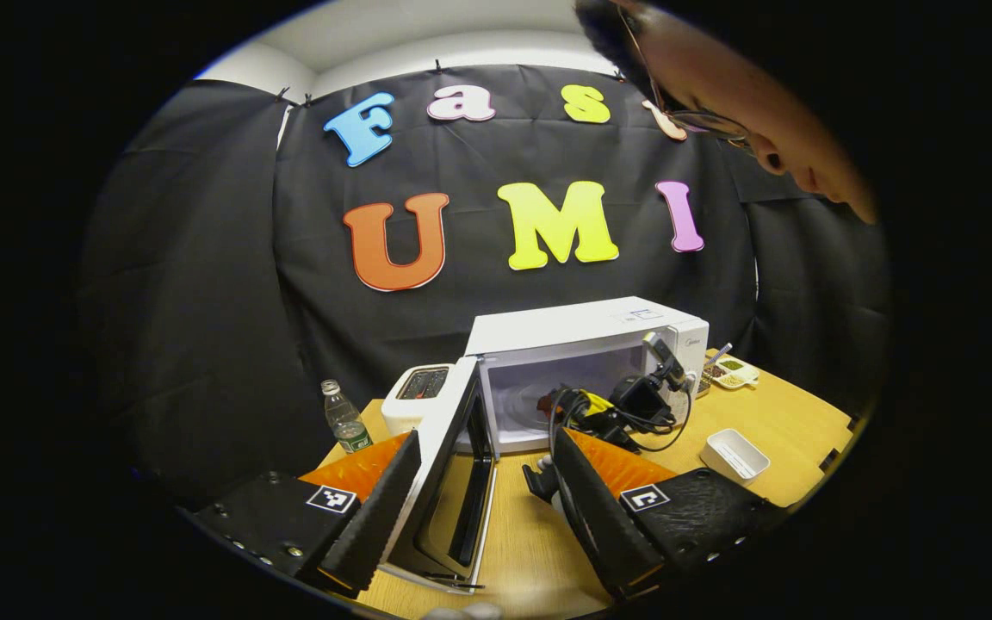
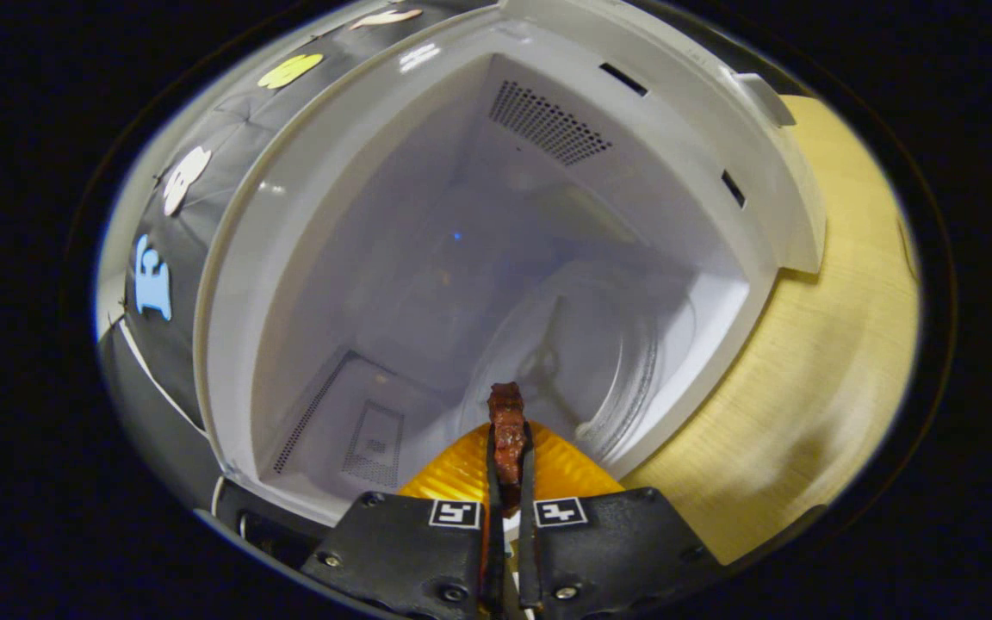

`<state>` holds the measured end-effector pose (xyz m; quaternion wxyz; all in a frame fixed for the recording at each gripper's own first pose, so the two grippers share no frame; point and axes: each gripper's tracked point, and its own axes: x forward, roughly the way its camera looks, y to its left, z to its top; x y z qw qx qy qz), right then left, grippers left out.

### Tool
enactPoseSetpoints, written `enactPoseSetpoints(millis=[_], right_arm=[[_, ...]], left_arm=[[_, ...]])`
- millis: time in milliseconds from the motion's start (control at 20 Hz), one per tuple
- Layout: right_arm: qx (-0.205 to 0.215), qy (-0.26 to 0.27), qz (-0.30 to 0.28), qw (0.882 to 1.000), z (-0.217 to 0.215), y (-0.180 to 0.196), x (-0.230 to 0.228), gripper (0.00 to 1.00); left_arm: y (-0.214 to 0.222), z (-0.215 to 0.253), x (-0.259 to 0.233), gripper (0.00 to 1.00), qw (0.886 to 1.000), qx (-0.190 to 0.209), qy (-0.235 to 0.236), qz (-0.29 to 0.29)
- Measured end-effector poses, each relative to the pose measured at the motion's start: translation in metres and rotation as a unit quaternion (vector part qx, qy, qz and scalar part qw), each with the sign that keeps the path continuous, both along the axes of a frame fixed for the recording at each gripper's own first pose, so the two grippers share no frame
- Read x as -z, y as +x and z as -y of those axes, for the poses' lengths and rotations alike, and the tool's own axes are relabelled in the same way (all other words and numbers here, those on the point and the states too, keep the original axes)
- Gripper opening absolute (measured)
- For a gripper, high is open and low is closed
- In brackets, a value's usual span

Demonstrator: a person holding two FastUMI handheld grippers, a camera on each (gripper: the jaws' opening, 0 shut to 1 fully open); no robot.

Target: Open the microwave oven with the left hand, put the food in, and close the microwave oven.

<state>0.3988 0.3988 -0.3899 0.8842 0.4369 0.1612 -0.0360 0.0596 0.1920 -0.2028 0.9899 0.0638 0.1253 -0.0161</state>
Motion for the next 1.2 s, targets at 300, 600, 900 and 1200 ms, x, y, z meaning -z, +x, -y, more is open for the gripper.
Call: enactPoseSetpoints(millis=[300, 600, 900, 1200], right_arm=[[-0.002, -0.114, 0.004, 0.993, 0.02, 0.014, 0.008, 0.14], [-0.019, -0.251, -0.001, 0.968, 0.032, 0.008, 0.01, 0.47], [-0.024, -0.314, 0.011, 0.949, 0.046, -0.005, -0.006, 0.8], [-0.05, -0.313, 0.033, 0.948, 0.048, -0.03, -0.038, 0.97]], left_arm=[[0.006, -0.003, -0.003, 0.95, 1.0, -0.004, -0.003, 0.009], [0.005, -0.001, 0.001, 0.95, 1.0, -0.007, -0.007, 0.006], [0.003, 0.0, 0.002, 0.95, 1.0, -0.01, -0.011, 0.009], [0.005, 0.0, -0.008, 0.95, 1.0, -0.011, -0.008, 0.021]])
